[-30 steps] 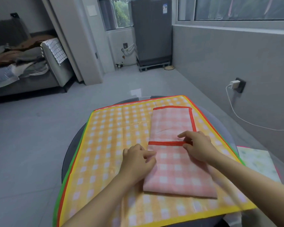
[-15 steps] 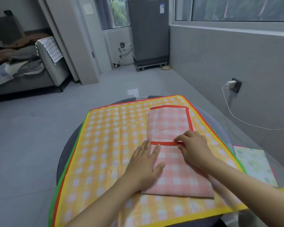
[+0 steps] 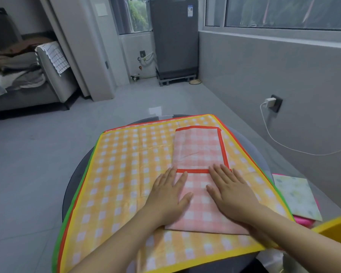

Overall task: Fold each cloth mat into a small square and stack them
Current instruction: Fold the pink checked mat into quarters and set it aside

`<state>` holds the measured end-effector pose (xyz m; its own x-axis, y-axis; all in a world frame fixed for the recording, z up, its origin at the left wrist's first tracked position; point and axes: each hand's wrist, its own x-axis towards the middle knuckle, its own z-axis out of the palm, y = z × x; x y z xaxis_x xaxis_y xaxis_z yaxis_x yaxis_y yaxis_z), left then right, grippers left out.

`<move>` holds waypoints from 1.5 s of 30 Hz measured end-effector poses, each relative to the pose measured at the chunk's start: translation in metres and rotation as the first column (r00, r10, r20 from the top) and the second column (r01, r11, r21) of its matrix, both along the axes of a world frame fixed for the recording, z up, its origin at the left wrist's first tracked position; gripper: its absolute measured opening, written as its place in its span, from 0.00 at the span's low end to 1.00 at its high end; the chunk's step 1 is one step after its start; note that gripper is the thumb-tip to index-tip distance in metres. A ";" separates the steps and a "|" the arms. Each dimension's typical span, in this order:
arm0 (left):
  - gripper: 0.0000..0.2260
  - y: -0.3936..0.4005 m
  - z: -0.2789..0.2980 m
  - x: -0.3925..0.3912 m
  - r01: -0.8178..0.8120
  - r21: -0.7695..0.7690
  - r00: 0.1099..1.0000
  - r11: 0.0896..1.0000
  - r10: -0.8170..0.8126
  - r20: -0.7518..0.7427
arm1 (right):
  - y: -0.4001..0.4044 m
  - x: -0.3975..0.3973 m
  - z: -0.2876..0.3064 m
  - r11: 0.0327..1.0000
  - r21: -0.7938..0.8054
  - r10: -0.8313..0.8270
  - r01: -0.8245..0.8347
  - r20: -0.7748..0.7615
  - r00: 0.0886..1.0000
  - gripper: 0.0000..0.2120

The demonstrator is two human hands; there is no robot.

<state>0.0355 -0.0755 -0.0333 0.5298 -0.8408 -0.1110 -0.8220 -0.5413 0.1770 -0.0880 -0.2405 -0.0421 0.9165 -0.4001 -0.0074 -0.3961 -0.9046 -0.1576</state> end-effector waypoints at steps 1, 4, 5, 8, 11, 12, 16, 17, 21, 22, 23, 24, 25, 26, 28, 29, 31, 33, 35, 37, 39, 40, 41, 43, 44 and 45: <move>0.29 0.000 0.001 0.000 -0.006 0.001 1.000 1.000 0.006 0.001 | -0.006 -0.002 0.001 1.000 0.008 -0.029 0.029 -0.018 0.999 0.48; 0.28 0.000 0.006 -0.002 -0.035 -0.016 0.999 0.999 0.035 0.033 | -0.015 -0.003 0.009 0.999 0.001 -0.038 0.038 -0.062 0.997 0.46; 0.28 -0.001 0.007 -0.003 -0.045 -0.021 0.998 0.999 0.046 0.052 | -0.015 -0.003 0.011 0.999 -0.024 -0.031 0.029 -0.073 0.997 0.47; 0.28 -0.004 0.008 -0.004 -0.061 -0.034 0.991 0.998 0.065 0.120 | -0.017 -0.001 0.022 0.993 -0.112 0.025 -0.029 -0.040 0.999 0.45; 0.34 -0.010 0.011 -0.003 -0.058 -0.062 0.979 0.996 0.069 0.192 | -0.022 0.002 0.033 0.995 -0.013 0.103 -0.103 0.057 0.993 0.30; 0.33 -0.013 0.012 -0.002 -0.058 -0.076 0.978 0.995 0.072 0.197 | -0.023 0.003 0.036 0.994 0.041 0.098 -0.101 0.070 0.993 0.29; 0.22 -0.032 0.012 -0.002 -0.083 -0.255 0.991 0.963 0.107 0.081 | -0.027 0.010 0.044 0.953 0.292 -0.101 0.083 0.045 0.994 0.31; 0.20 -0.037 0.012 -0.001 -0.142 -0.322 0.989 0.936 0.151 0.003 | -0.029 0.012 0.044 0.938 0.322 -0.150 0.126 0.052 0.987 0.29; 0.09 -0.057 0.016 0.006 -0.444 -0.428 0.892 0.787 0.344 -0.293 | -0.034 0.025 0.039 0.891 0.370 -0.339 0.262 0.160 0.927 0.15; 0.10 -0.061 0.018 0.009 -0.500 -0.405 0.861 0.765 0.392 -0.323 | -0.034 0.028 0.037 0.877 0.385 -0.374 0.288 0.171 0.912 0.15; 0.13 -0.064 0.018 0.014 -0.544 -0.386 0.834 0.745 0.433 -0.341 | -0.034 0.030 0.036 0.863 0.401 -0.401 0.308 0.172 0.900 0.15; 0.14 -0.067 0.018 0.017 -0.580 -0.370 0.810 0.726 0.467 -0.355 | -0.035 0.032 0.036 0.847 0.419 -0.427 0.326 0.172 0.888 0.17; 0.15 -0.070 0.018 0.022 -0.613 -0.357 0.785 0.705 0.494 -0.373 | -0.036 0.034 0.036 0.826 0.445 -0.456 0.346 0.166 0.874 0.19; 0.15 -0.073 0.018 0.026 -0.643 -0.344 0.760 0.684 0.516 -0.394 | -0.038 0.035 0.037 0.807 0.467 -0.482 0.362 0.165 0.861 0.20; 0.14 -0.076 0.018 0.034 -0.689 -0.327 0.719 0.648 0.549 -0.426 | -0.042 0.039 0.038 0.786 0.486 -0.512 0.382 0.166 0.843 0.17; 0.15 -0.077 0.017 0.038 -0.707 -0.320 0.700 0.630 0.564 -0.438 | -0.044 0.040 0.038 0.781 0.489 -0.519 0.388 0.162 0.839 0.14; 0.17 -0.079 0.015 0.044 -0.743 -0.316 0.663 0.591 0.583 -0.469 | -0.046 0.043 0.039 0.768 0.502 -0.535 0.399 0.160 0.829 0.09; 0.14 -0.079 0.015 0.047 -0.774 -0.321 0.625 0.546 0.575 -0.528 | -0.049 0.046 0.037 0.748 0.515 -0.561 0.418 0.154 0.814 0.07; 0.07 -0.077 0.016 0.049 -0.792 -0.341 0.601 0.507 0.543 -0.587 | -0.054 0.048 0.036 0.724 0.535 -0.588 0.436 0.148 0.795 0.11; 0.12 -0.075 0.013 0.051 -0.810 -0.356 0.574 0.466 0.505 -0.645 | -0.057 0.048 0.033 0.696 0.570 -0.603 0.437 0.134 0.786 0.16; 0.09 -0.072 0.010 0.052 -0.843 -0.348 0.511 0.411 0.409 -0.756 | -0.059 0.046 0.030 0.605 0.699 -0.640 0.380 0.144 0.754 0.12; 0.07 -0.070 0.010 0.053 -0.861 -0.340 0.471 0.378 0.343 -0.813 | -0.059 0.044 0.030 0.524 0.788 -0.667 0.321 0.146 0.730 0.10; 0.07 -0.068 0.010 0.053 -0.878 -0.331 0.430 0.346 0.270 -0.861 | -0.059 0.041 0.030 0.444 0.858 -0.691 0.259 0.144 0.708 0.10; 0.11 -0.063 0.015 0.051 -0.902 -0.294 0.359 0.316 0.172 -0.917 | -0.061 0.036 0.034 0.348 0.921 -0.697 0.175 0.129 0.705 0.09; 0.13 -0.060 0.018 0.050 -0.909 -0.274 0.331 0.314 0.145 -0.932 | -0.061 0.033 0.037 0.322 0.934 -0.688 0.152 0.121 0.716 0.09; 0.15 -0.056 0.020 0.049 -0.912 -0.260 0.310 0.316 0.118 -0.943 | -0.062 0.030 0.040 0.311 0.940 -0.670 0.140 0.113 0.733 0.09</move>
